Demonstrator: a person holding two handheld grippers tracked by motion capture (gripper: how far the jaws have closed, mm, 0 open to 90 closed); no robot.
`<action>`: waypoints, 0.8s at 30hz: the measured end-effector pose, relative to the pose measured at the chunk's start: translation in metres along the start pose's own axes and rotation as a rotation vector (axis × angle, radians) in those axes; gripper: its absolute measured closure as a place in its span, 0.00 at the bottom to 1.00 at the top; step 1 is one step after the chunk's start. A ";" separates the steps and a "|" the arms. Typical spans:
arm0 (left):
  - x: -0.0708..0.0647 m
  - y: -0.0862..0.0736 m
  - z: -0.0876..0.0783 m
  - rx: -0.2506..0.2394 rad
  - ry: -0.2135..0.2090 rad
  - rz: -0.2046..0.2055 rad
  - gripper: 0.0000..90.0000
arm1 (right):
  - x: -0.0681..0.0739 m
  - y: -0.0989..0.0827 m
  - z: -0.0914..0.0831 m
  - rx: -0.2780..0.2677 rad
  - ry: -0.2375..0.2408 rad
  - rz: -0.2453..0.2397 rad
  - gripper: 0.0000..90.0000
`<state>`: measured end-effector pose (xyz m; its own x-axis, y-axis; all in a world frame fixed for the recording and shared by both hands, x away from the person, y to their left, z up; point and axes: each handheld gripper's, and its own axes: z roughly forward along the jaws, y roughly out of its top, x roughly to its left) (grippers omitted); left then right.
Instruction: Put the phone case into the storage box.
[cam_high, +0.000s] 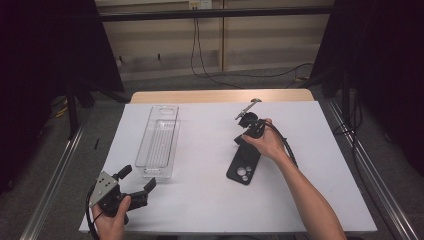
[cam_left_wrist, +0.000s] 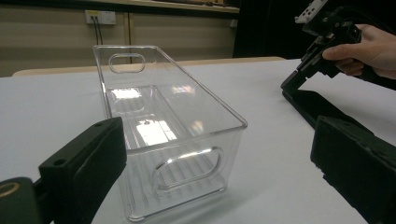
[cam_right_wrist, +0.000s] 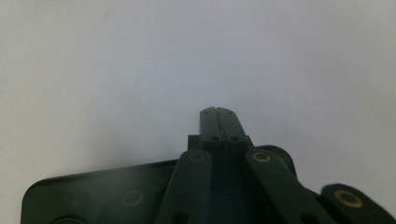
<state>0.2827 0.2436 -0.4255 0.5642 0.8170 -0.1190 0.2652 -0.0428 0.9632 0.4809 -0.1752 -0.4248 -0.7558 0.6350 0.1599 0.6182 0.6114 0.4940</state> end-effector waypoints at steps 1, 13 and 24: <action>0.000 0.000 0.000 0.001 0.000 0.000 0.04 | 0.000 0.000 0.001 0.003 0.001 -0.002 1.00; 0.000 0.000 -0.001 0.002 0.002 0.000 0.04 | 0.000 -0.004 0.010 0.025 -0.013 -0.005 1.00; 0.000 0.001 -0.002 -0.001 0.002 -0.004 0.04 | -0.002 -0.016 0.008 0.017 -0.020 0.002 1.00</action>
<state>0.2819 0.2448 -0.4247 0.5613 0.8185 -0.1221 0.2668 -0.0393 0.9629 0.4744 -0.1826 -0.4394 -0.7502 0.6456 0.1432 0.6233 0.6180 0.4792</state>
